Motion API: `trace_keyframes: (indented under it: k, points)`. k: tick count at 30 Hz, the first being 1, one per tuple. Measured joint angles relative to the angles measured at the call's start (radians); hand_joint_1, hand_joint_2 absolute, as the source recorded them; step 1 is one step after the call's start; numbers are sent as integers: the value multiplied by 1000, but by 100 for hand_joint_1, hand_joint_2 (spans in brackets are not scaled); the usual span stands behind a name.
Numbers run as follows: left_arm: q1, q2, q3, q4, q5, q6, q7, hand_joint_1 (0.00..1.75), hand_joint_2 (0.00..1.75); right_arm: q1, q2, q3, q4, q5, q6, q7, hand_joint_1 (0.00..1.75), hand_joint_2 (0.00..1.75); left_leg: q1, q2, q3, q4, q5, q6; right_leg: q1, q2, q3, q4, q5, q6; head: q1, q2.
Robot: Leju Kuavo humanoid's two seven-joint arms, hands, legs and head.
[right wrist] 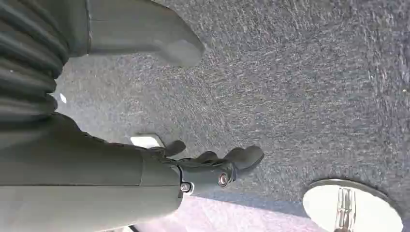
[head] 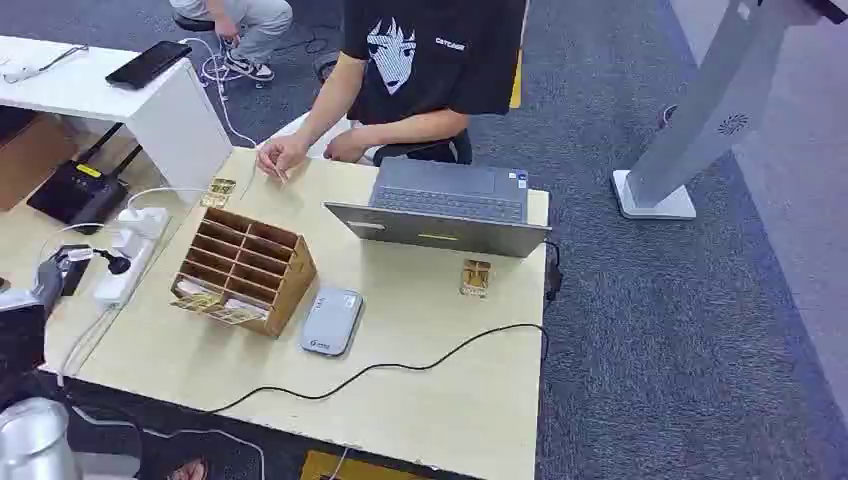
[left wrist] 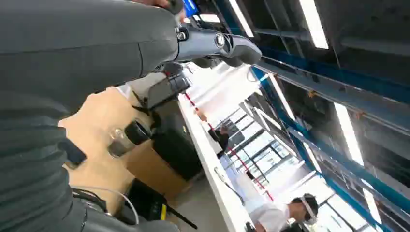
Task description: Pass the card to the sensor for recognition and then transmit it.
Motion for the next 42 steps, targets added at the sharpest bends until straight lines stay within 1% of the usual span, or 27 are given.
trace_keyframes:
  k: [11, 17, 24, 27, 30, 38, 39, 40, 42]
  points:
    - [-224, 46, -193, 166, -171, -27, 134, 0, 175, -5, 3, 0, 11, 88, 34, 28, 0, 175, 0, 0, 0, 0, 1, -1, 0, 1, -1, 0, 1, 0, 0, 0]
    - [-341, 48, -287, 295, -254, -27, 187, 0, 175, -9, 3, 0, 14, 131, 55, 40, 0, 175, 0, 1, 0, 1, 1, -1, 0, 1, -1, 0, 2, 1, 0, 0]
    - [-460, 37, -426, 430, -351, -18, 237, 0, 175, -17, 3, 0, 21, 190, 93, 45, 0, 175, 0, 0, -1, 1, 1, -1, 0, 2, -1, 0, 2, 2, 0, 0]
    - [-494, 34, -471, 471, -386, -13, 255, 0, 175, -19, 3, 0, 22, 214, 111, 50, 0, 175, 0, 0, -1, 1, 1, -1, 0, 2, -1, 0, 2, 2, 0, 0]
    - [-511, 28, -501, 497, -389, -8, 255, 0, 175, -20, 3, 0, 25, 224, 126, 54, 0, 175, 0, 0, -1, 1, 1, -1, 0, 2, -1, 0, 2, 2, 0, 0]
    - [-518, 20, -525, 525, -346, -4, 252, 0, 175, -20, 3, 0, 29, 225, 137, 71, 0, 175, 0, 1, -1, 1, 1, -1, 0, 2, -1, 0, 2, 1, 0, 0]
    - [-518, 19, -525, 526, -343, -4, 252, 16, 175, -20, 3, 0, 29, 225, 137, 71, 0, 175, 0, 1, -1, 1, 1, -1, 0, 2, -1, 0, 2, 1, 0, 0]
    - [-518, 19, -525, 528, -339, -4, 252, 175, 175, -20, 3, 0, 30, 225, 137, 71, 0, 175, 0, 1, -1, 1, 1, -1, 0, 2, -1, 0, 2, 1, 0, 0]
    - [-518, 18, -525, 530, -333, -5, 252, 175, 175, -20, 3, 0, 30, 225, 137, 70, 0, 175, 0, 1, -1, 1, 1, -1, 0, 2, -1, 0, 2, 1, 0, 0]
